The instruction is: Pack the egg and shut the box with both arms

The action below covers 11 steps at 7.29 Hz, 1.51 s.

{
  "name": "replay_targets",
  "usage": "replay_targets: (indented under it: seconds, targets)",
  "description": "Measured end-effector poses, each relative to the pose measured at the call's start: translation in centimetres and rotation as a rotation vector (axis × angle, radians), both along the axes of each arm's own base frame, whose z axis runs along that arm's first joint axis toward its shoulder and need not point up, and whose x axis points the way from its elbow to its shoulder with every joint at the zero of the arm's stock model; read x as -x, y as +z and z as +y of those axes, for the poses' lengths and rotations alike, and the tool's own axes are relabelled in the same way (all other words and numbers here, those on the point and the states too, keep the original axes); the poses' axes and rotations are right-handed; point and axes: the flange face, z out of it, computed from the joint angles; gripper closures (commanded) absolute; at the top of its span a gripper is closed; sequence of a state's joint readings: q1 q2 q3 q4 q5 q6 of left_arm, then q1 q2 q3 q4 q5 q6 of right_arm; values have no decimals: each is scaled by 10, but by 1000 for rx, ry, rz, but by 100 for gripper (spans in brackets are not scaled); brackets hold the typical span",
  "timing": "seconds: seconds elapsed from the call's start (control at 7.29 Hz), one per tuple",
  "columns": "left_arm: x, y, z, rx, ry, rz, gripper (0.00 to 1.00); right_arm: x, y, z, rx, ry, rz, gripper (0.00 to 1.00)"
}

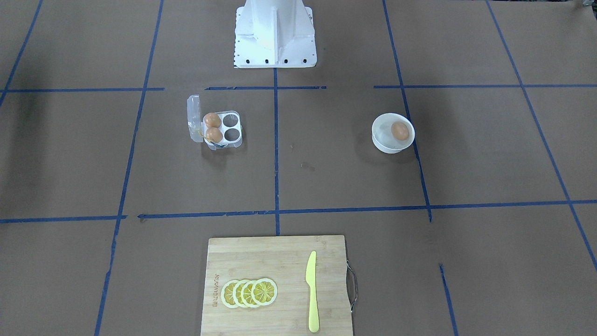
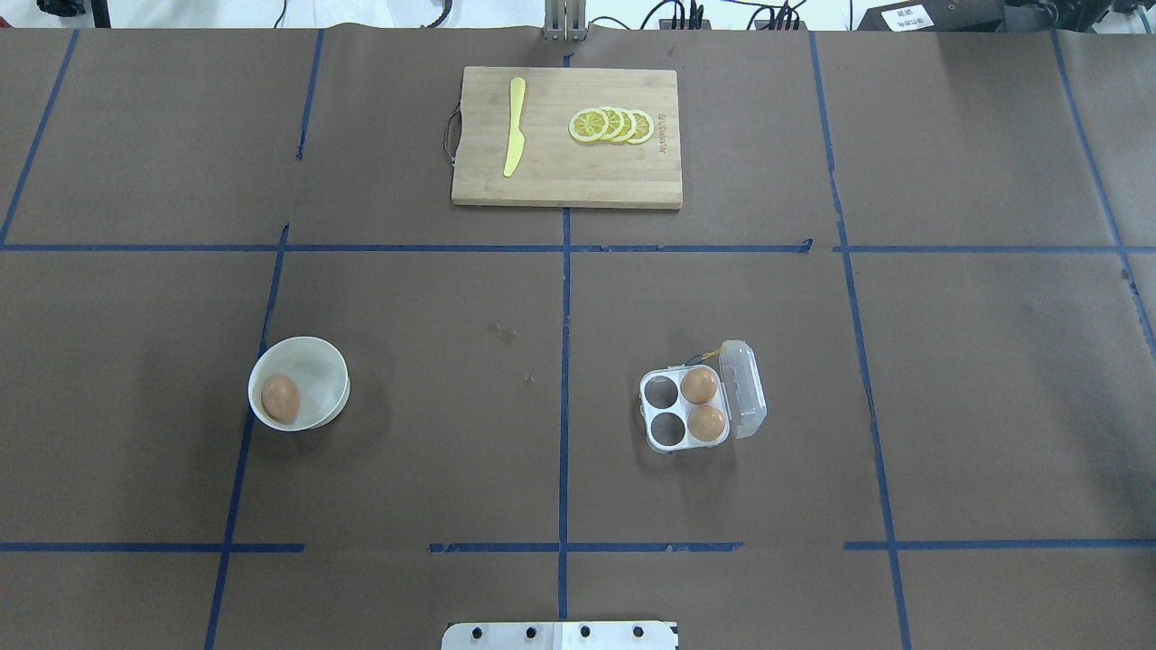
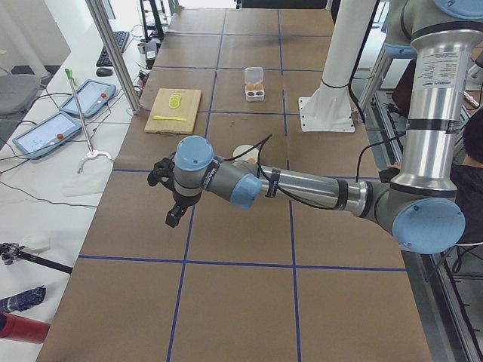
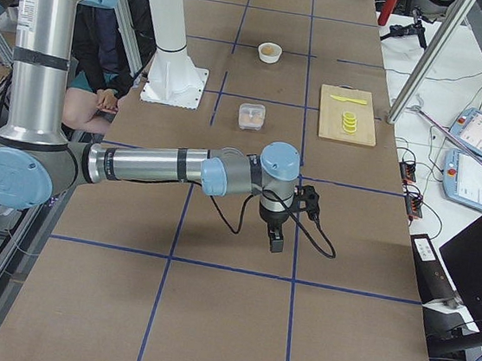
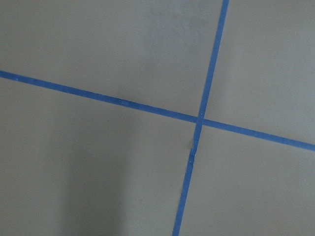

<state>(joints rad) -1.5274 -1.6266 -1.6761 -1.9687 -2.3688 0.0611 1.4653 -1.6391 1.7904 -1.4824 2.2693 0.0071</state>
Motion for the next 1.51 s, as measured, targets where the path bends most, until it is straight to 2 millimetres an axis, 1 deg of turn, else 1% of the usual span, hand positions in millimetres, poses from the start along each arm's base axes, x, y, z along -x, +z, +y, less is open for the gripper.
replay_targets:
  seconds: [0.14, 0.41, 0.55, 0.82, 0.96, 1.1, 1.24, 1.51]
  targets:
    - [-1, -13, -3, -106, 2, 10, 0, 3, -9, -2, -16, -5, -2, 0]
    - [-7, -30, 1, -231, 26, 40, 0, 5, -15, -2, -27, -9, -3, 0]
    - [-27, -40, 3, -298, 66, 53, 0, 5, -16, -2, -29, -10, -4, 0]
    - [-92, -60, 1, -375, 183, 81, 0, 6, -16, -2, -30, -11, -4, 0]
    - [-119, -70, 1, -396, 228, 92, 0, 6, -16, -2, -29, -11, -4, 0]
    - [-140, -79, 4, -409, 261, 100, 0, 6, -15, -2, -28, -11, -4, 0]
    - [-168, -92, 12, -424, 294, 109, 0, 6, -15, -2, -28, -12, -4, 0]
    - [-236, -120, 37, -459, 376, 130, 0, 6, -14, -1, -26, -12, -4, 0]
